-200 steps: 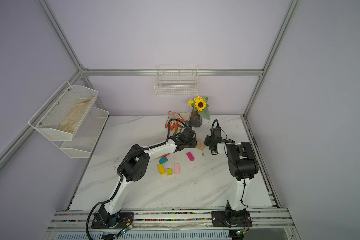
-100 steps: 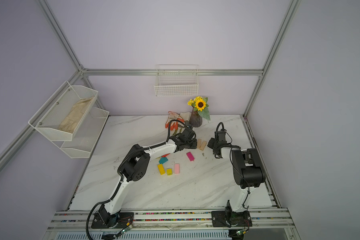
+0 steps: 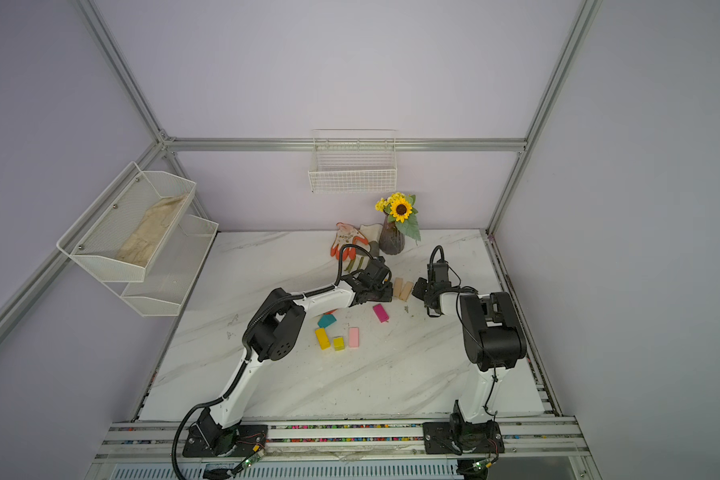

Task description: Build the wood block tower

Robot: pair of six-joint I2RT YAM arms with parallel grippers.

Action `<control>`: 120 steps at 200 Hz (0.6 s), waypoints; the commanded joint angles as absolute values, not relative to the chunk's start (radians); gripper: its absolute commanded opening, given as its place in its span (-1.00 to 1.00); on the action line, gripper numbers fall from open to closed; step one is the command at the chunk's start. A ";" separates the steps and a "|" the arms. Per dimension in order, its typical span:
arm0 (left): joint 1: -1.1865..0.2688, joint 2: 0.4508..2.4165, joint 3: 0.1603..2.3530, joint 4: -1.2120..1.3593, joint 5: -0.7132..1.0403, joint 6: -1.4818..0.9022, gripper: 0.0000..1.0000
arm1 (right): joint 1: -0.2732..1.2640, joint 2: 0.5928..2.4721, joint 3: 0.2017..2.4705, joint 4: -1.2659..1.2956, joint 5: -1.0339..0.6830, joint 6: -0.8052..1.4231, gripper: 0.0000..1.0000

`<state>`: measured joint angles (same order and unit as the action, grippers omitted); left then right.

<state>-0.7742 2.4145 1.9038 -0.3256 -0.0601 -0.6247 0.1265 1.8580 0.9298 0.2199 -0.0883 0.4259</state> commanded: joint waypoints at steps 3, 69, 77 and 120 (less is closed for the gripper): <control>-0.766 2.429 1.996 -0.342 -0.048 -0.604 -0.66 | 0.146 1.885 0.970 0.181 -0.094 0.404 -0.47; -0.766 2.446 2.016 -0.341 -0.010 -0.601 -0.66 | 0.170 1.919 1.008 0.158 -0.078 0.393 -0.47; -0.765 2.449 2.017 -0.341 -0.004 -0.599 -0.66 | 0.172 1.924 1.012 0.157 -0.077 0.392 -0.47; -0.767 2.448 2.019 -0.336 0.009 -0.589 -0.66 | 0.177 1.947 1.037 0.147 -0.072 0.388 -0.47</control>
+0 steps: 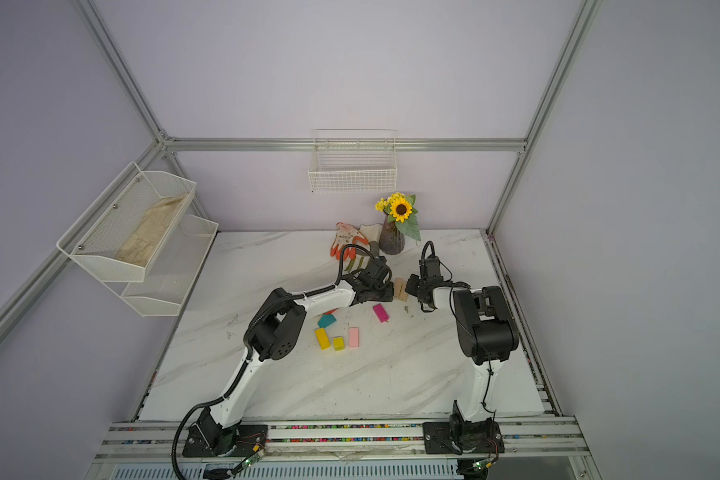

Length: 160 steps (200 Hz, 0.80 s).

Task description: Build the wood block tower

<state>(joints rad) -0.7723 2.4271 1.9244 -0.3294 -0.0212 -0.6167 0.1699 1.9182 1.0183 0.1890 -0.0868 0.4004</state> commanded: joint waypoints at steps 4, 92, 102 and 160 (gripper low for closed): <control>-0.766 2.447 2.019 -0.336 0.010 -0.588 -0.66 | 0.178 1.949 1.039 0.146 -0.073 0.387 -0.48; -0.765 2.425 1.990 -0.313 0.029 -0.576 -0.67 | 0.181 1.978 1.071 0.142 -0.095 0.371 -0.47; -0.766 2.422 1.986 -0.311 0.030 -0.577 -0.67 | 0.182 1.978 1.072 0.140 -0.095 0.370 -0.47; -0.766 2.309 1.870 -0.299 -0.026 -0.570 -0.68 | 0.182 1.782 0.912 0.205 0.032 0.424 -0.41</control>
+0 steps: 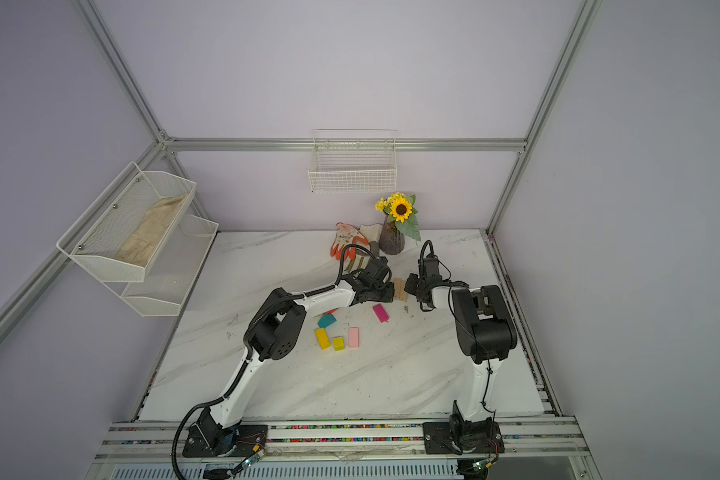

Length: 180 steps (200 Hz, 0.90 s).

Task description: Build the wood block tower

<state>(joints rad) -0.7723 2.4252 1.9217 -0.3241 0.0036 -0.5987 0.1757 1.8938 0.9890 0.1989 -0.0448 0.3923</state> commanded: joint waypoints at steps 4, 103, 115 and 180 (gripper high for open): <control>-0.766 2.293 1.859 -0.297 -0.033 -0.568 -0.68 | 0.181 1.764 0.899 0.206 0.038 0.427 -0.41; -0.770 1.932 1.445 -0.098 -0.058 -0.598 -0.65 | 0.219 1.396 0.593 0.270 -0.085 0.529 -0.32; -0.770 1.897 1.403 -0.077 -0.062 -0.604 -0.64 | 0.244 1.408 0.602 0.257 -0.075 0.529 -0.33; -0.770 1.861 1.357 -0.054 -0.068 -0.614 -0.64 | 0.304 1.556 0.657 0.243 -0.045 0.509 -0.37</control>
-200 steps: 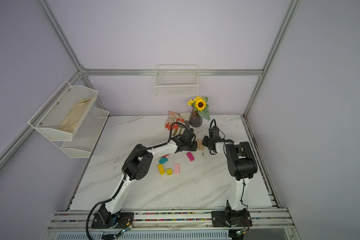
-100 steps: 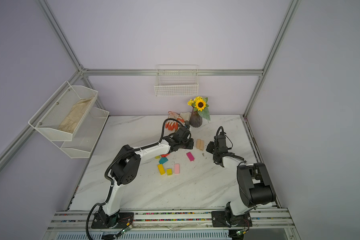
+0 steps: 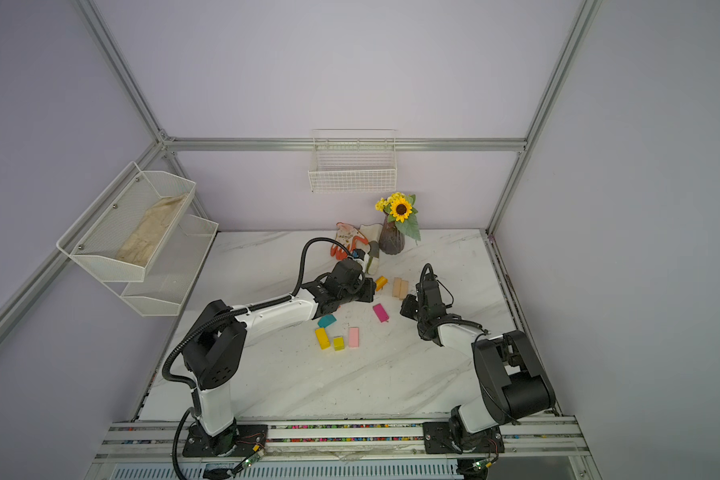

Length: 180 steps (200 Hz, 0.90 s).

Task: Build the wood block tower
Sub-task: 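Open the left gripper and lift away while the right gripper hovers above the bars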

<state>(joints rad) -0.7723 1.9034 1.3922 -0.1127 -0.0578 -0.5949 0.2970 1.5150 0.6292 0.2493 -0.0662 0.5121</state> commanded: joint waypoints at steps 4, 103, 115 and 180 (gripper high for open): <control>-0.770 1.863 1.358 -0.052 -0.068 -0.614 -0.64 | 0.304 1.564 0.661 0.241 -0.041 0.508 -0.38; -0.767 1.883 1.374 -0.055 -0.082 -0.597 -0.65 | 0.306 1.637 0.730 0.210 0.000 0.492 -0.39; -0.768 1.882 1.374 -0.055 -0.084 -0.593 -0.64 | 0.305 1.644 0.733 0.211 0.000 0.492 -0.39; -0.761 1.884 1.370 -0.049 -0.087 -0.586 -0.65 | 0.305 1.671 0.750 0.196 0.005 0.495 -0.40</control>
<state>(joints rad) -0.7719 1.9034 1.3926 -0.0906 -0.0772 -0.6052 0.3004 1.6470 0.7177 0.2199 -0.0147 0.5003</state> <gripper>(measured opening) 0.177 0.303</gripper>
